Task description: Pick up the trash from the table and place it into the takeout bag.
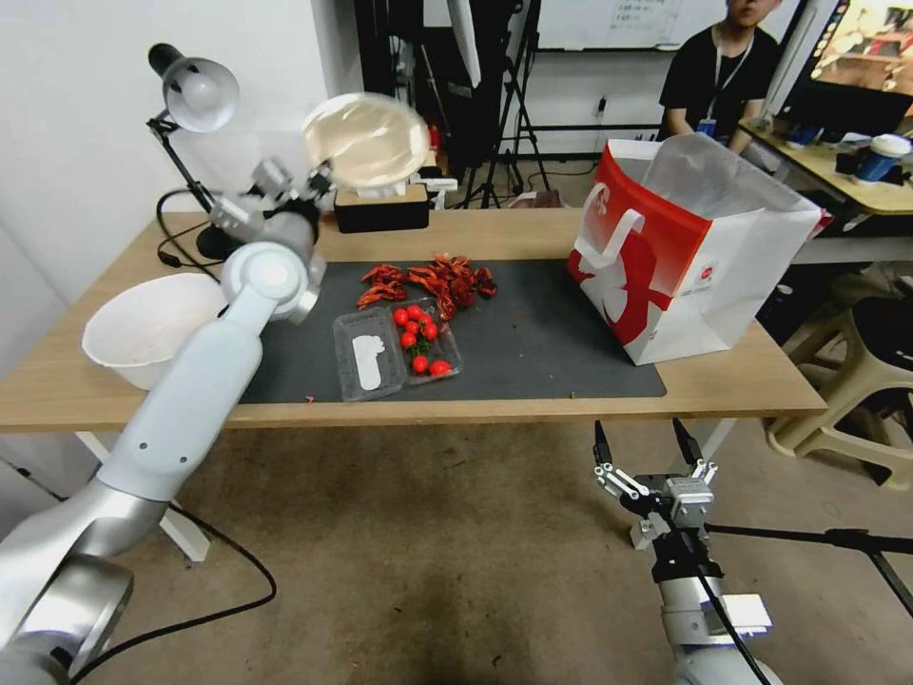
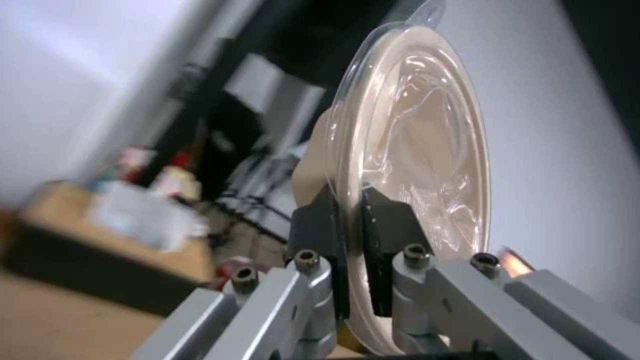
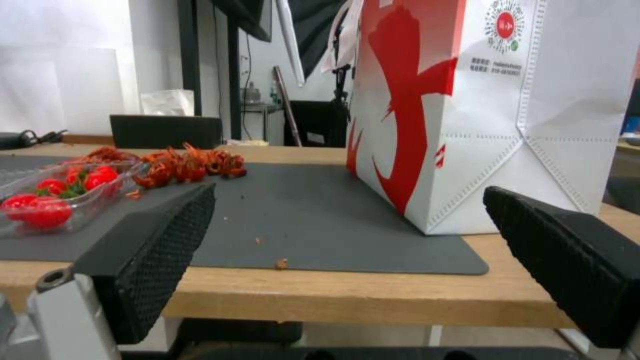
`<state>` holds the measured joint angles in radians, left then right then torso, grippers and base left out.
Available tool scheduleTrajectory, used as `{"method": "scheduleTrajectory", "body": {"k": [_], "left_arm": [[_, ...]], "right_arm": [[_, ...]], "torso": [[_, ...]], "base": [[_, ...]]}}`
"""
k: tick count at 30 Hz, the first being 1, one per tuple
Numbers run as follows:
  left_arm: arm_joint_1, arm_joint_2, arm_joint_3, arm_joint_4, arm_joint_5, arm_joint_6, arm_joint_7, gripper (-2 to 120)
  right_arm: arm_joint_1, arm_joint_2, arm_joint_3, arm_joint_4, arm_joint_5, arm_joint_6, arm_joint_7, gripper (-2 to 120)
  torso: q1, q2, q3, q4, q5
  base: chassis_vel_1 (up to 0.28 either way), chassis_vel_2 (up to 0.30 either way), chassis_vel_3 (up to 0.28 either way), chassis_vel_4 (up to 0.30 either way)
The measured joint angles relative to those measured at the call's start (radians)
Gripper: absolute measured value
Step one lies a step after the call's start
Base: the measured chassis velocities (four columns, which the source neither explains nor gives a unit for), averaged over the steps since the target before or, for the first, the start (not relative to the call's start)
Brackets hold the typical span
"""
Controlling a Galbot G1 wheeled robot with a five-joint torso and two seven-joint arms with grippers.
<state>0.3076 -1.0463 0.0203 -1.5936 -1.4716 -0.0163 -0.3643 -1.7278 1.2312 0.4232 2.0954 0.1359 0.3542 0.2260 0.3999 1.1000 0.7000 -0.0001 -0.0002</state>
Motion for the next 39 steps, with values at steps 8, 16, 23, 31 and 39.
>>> {"method": "scheduleTrajectory", "body": {"k": [8, 16, 23, 31, 39], "left_arm": [[-0.201, -0.072, 0.162, 0.005, 0.002, 0.010, 0.042, 5], [-0.352, -0.173, 0.368, 0.079, 0.082, 0.012, 0.102, 5], [-0.418, -0.252, 0.480, 0.157, 0.204, 0.005, 0.161, 5], [-0.448, -0.287, 0.550, 0.227, 0.374, -0.016, 0.247, 5], [-0.470, -0.300, 0.620, 0.270, 0.548, -0.049, 0.307, 5]], "right_arm": [[-0.019, 0.013, 0.006, 0.003, -0.009, 0.009, 0.000, 100], [-0.025, 0.017, 0.014, 0.004, -0.011, 0.015, -0.001, 100], [-0.022, 0.023, 0.015, -0.003, -0.010, 0.020, -0.001, 100], [-0.022, 0.024, 0.025, -0.011, -0.003, 0.029, -0.001, 100], [-0.015, 0.023, 0.026, -0.019, 0.002, 0.032, -0.002, 100]], "torso": [[0.000, 0.000, 0.000, -0.0003, 0.0008], [0.000, 0.000, 0.000, 0.0001, 0.0005], [0.000, 0.000, 0.000, 0.0000, 0.0003], [0.000, 0.000, 0.000, 0.0001, 0.0002], [0.000, 0.000, 0.000, 0.0002, 0.0001]], "base": [[0.000, 0.000, 0.000, 0.000], [0.000, 0.000, 0.000, 0.000], [0.000, 0.000, 0.000, 0.000], [0.000, 0.000, 0.000, 0.000], [0.000, 0.000, 0.000, 0.000]]}}
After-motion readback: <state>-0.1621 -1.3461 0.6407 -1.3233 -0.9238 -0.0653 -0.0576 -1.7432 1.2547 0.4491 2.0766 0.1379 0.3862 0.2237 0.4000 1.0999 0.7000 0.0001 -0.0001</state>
